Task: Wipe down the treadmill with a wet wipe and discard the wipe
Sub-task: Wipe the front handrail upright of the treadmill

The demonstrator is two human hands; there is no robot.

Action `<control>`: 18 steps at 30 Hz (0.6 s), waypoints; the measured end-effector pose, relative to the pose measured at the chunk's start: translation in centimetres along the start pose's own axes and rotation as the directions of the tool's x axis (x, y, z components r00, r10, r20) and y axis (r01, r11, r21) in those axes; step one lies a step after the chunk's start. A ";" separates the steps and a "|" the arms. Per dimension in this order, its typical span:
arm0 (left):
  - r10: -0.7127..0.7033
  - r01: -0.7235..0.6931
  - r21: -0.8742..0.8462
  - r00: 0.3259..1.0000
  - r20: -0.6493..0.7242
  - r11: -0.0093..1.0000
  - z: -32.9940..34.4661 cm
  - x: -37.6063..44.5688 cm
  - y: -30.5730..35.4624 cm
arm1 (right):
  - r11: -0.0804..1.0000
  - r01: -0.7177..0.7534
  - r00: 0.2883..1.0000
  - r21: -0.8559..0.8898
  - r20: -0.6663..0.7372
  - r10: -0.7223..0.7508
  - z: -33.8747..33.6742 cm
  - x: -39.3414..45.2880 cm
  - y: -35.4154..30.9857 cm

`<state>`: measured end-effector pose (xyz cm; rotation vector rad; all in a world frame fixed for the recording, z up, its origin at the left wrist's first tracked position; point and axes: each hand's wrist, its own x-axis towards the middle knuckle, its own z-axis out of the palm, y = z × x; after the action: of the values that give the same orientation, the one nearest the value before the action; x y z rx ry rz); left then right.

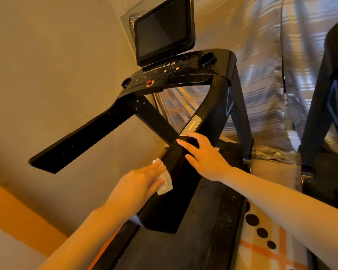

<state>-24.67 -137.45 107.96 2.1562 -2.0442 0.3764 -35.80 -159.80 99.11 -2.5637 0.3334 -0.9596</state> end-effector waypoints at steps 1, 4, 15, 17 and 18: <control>-0.022 0.022 -0.003 0.999 0.026 1.000 0.1 0.9 0.2 | 1.000 -0.011 1.000 0.012 -0.016 0.012 0.2 -0.1 -0.2; -0.095 0.093 0.025 0.985 0.145 0.995 0.6 4.8 0.3 | 0.999 -0.026 0.999 0.023 -0.027 0.027 0.4 -0.4 -0.3; -0.050 0.064 -0.037 0.954 0.297 0.997 -1.0 3.2 -0.2 | 0.999 0.040 0.998 -0.026 0.038 -0.039 -0.2 -0.4 0.8; -0.061 0.065 -0.003 0.950 0.306 0.998 -0.8 4.9 0.4 | 0.999 0.042 0.999 -0.022 0.032 -0.041 -0.3 -0.5 0.6; -0.068 0.065 0.019 0.953 0.295 0.998 -0.8 5.5 0.7 | 0.999 0.040 0.999 -0.020 0.033 -0.039 -0.4 -0.5 0.4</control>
<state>-25.18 -142.60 110.19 2.4044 -2.1082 0.0556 -36.49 -160.09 98.91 -2.6111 0.2859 -0.9322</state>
